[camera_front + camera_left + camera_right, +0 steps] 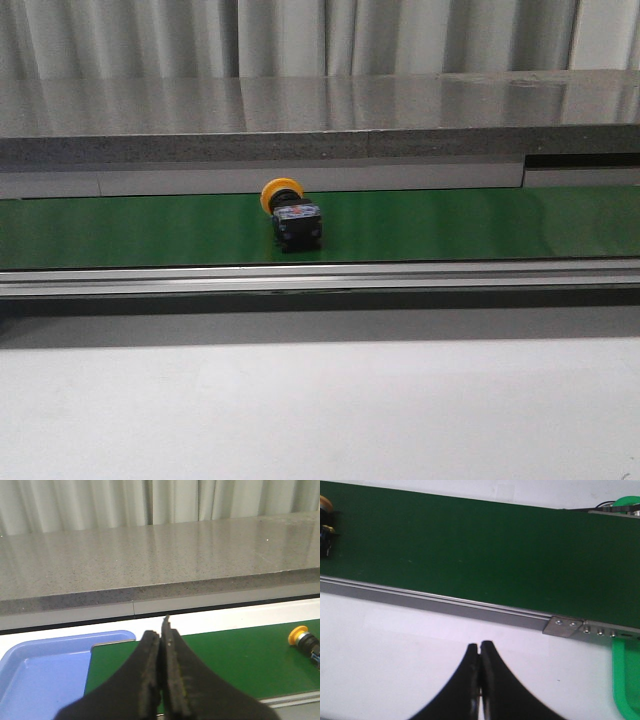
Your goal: Move button from left to right
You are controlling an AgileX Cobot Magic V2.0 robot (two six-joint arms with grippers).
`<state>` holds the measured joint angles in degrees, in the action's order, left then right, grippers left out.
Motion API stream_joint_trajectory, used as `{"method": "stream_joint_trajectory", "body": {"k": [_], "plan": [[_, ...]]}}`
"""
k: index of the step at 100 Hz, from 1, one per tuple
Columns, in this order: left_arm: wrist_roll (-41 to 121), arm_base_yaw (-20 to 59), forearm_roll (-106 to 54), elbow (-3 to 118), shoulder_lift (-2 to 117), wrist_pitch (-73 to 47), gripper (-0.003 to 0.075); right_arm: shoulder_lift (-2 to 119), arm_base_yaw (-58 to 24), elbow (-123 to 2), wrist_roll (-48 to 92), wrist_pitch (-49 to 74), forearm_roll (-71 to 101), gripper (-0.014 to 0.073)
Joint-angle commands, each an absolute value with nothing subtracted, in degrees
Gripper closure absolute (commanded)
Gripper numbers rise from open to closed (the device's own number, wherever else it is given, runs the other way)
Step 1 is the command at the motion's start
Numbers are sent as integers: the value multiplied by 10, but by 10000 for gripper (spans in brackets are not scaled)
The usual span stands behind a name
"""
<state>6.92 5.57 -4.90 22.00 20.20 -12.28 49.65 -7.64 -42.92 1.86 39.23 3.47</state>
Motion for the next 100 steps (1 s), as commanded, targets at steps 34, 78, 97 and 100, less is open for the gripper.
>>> {"method": "stream_joint_trajectory", "body": {"k": [34,78,97,100], "plan": [[68,60,-49,235,205,-74,740,496,-76,-450,19,348,44,46],[68,60,-49,235,205,-74,740,572,-77,-510,19,326,80,44],[68,60,-49,235,205,-74,740,658,-97,-561,46,335,82,44],[68,60,-49,235,205,-74,740,672,-104,-569,49,335,82,44]]}}
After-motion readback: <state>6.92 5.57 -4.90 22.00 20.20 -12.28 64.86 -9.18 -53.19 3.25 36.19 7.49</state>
